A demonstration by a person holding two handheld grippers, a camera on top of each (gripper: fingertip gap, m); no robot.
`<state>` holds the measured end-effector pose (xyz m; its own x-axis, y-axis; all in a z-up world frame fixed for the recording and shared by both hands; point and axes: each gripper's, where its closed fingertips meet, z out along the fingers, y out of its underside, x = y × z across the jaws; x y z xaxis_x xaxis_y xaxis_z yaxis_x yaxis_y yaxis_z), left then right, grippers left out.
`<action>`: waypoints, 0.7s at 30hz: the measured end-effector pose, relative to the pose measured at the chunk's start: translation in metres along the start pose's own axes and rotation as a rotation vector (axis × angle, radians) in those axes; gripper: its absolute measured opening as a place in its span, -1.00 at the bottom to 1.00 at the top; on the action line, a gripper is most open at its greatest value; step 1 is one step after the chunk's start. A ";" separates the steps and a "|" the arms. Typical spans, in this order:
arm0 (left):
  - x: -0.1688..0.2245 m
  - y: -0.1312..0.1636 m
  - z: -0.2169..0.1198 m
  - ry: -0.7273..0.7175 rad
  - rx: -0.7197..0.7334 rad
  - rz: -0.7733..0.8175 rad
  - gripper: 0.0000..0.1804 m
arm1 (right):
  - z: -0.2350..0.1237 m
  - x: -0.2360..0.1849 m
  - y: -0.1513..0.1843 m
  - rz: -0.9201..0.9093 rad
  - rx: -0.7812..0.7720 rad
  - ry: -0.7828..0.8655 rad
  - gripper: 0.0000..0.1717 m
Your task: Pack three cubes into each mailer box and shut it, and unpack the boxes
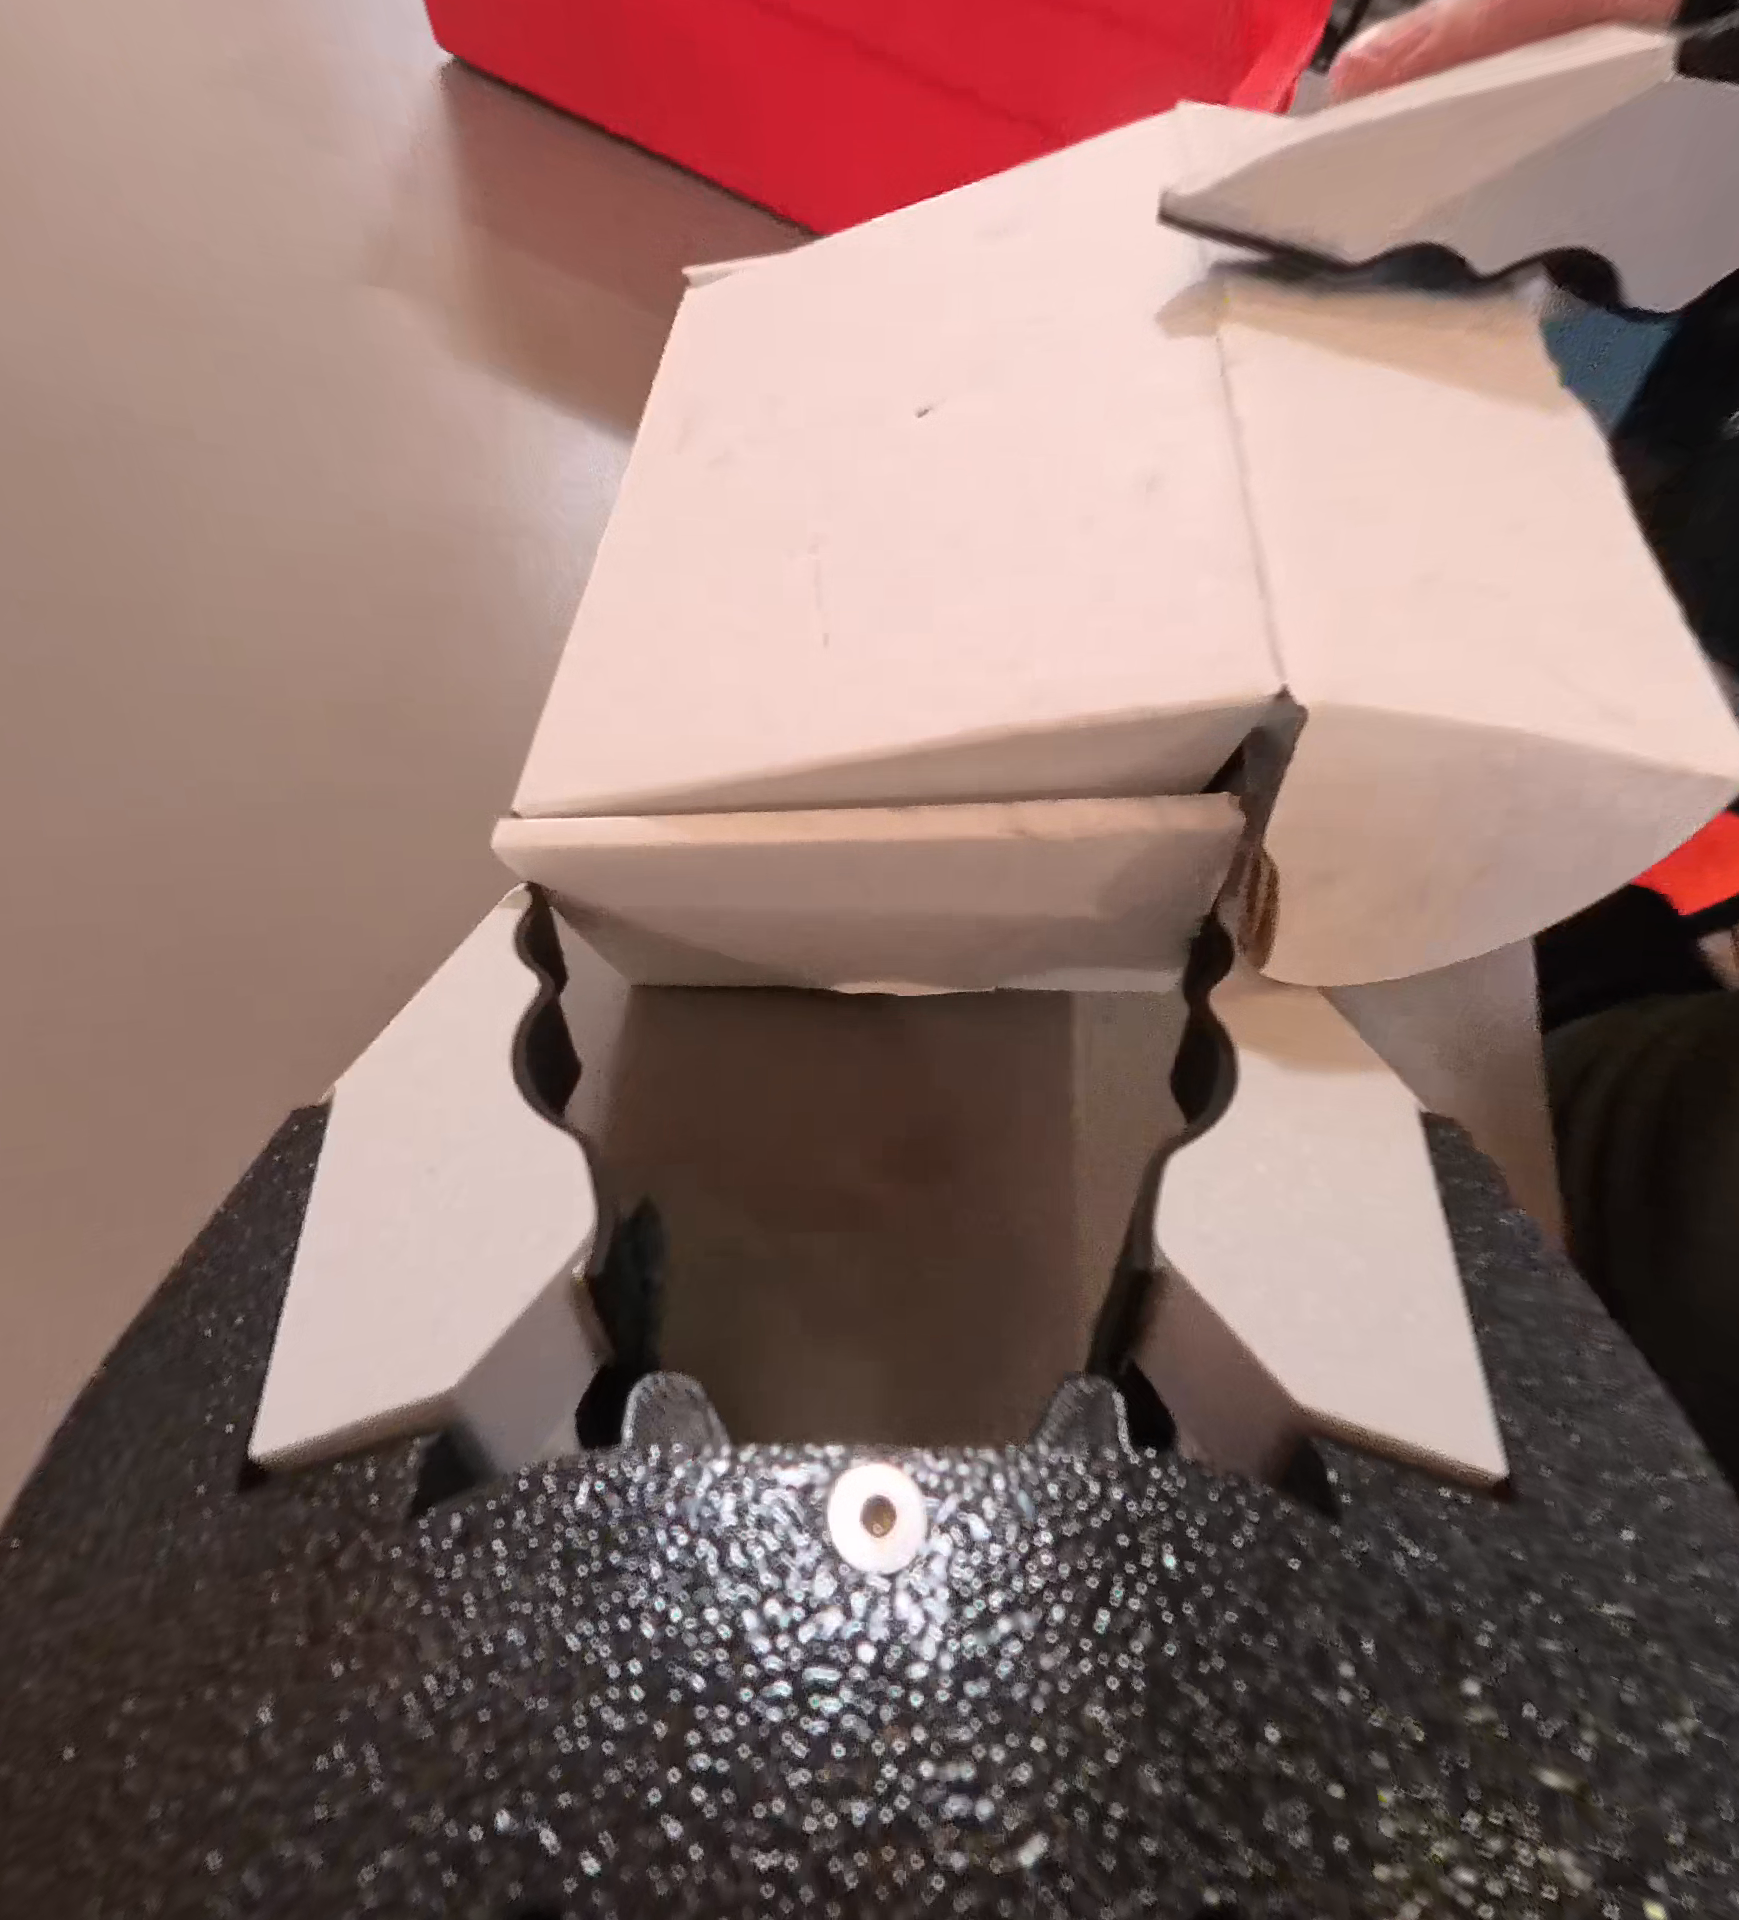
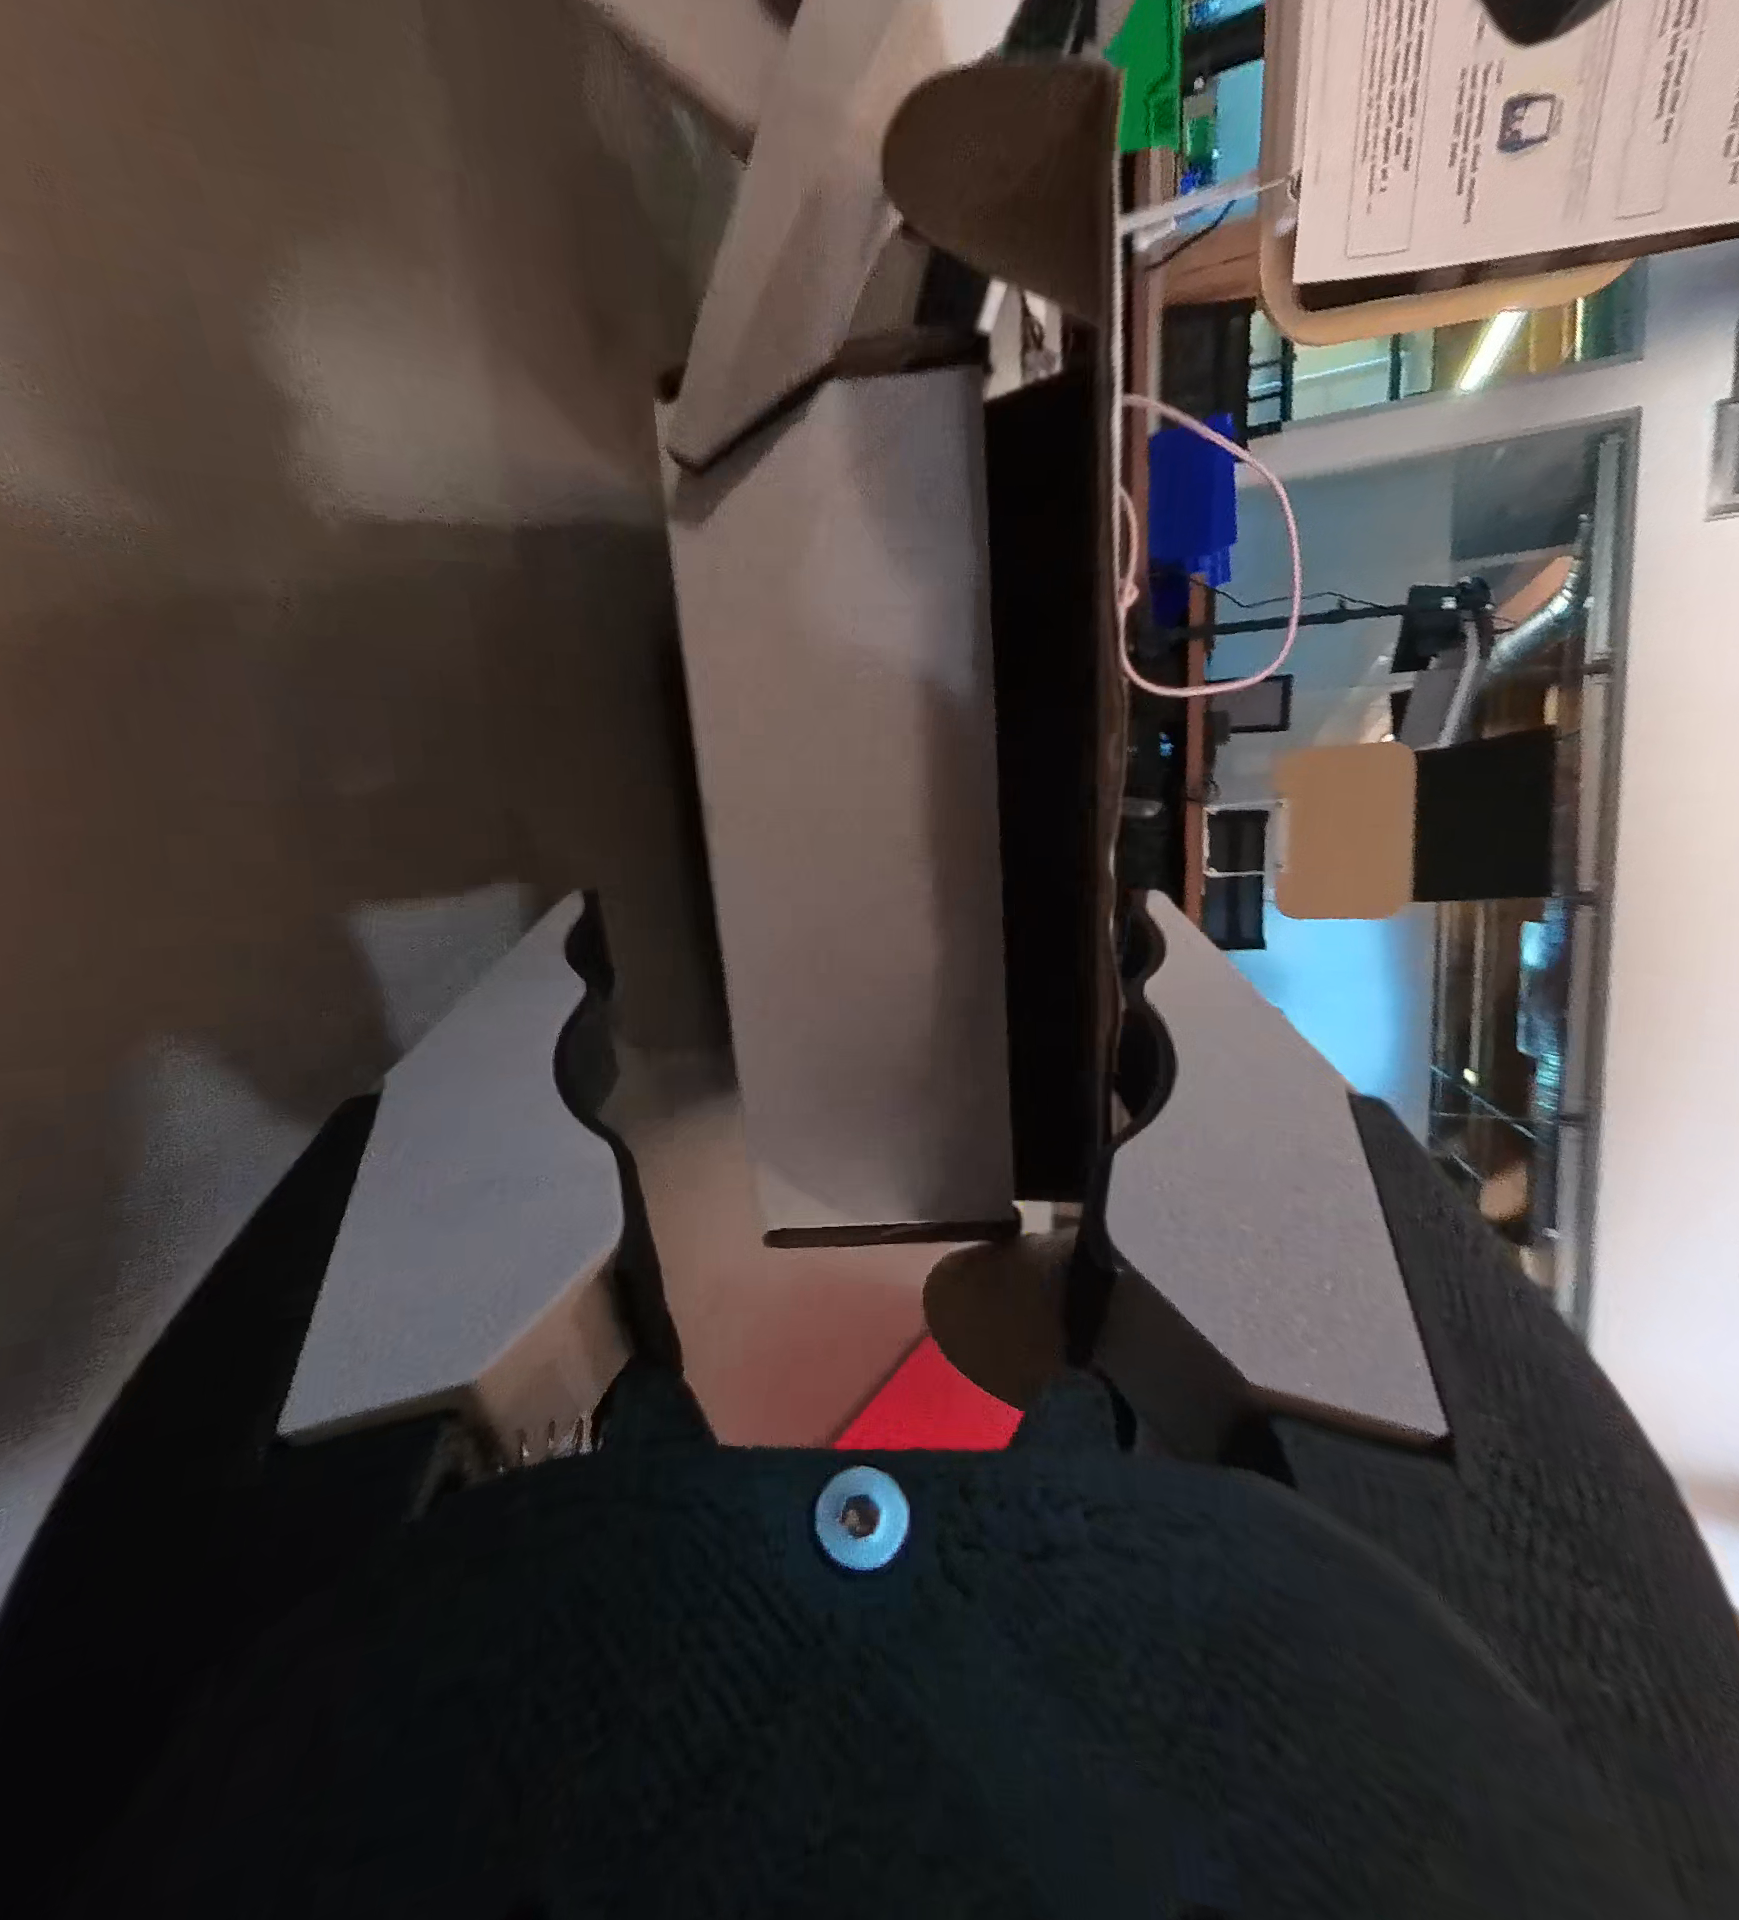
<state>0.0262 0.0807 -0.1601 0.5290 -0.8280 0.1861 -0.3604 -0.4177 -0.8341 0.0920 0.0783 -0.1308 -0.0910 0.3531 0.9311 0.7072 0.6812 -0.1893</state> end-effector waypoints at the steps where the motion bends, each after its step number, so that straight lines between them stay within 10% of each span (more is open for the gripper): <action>1: 0.000 -0.001 -0.001 0.016 -0.008 -0.022 0.31 | 0.003 0.006 0.002 -0.010 -0.017 0.006 0.13; 8: 0.000 -0.007 -0.009 0.077 0.040 -0.064 0.27 | 0.015 0.027 0.016 -0.021 -0.098 -0.124 -0.10; 14: -0.020 -0.032 -0.023 -0.218 0.212 0.229 0.75 | 0.021 0.037 0.026 0.047 -0.063 -0.249 -0.25; 21: -0.017 -0.043 0.009 -0.369 0.162 0.647 0.23 | 0.027 0.046 0.021 0.173 0.007 -0.368 -0.27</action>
<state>0.0401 0.1160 -0.1317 0.4836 -0.6982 -0.5278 -0.5839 0.1919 -0.7888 0.0838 0.1258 -0.1002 -0.2166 0.6683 0.7117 0.7291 0.5955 -0.3373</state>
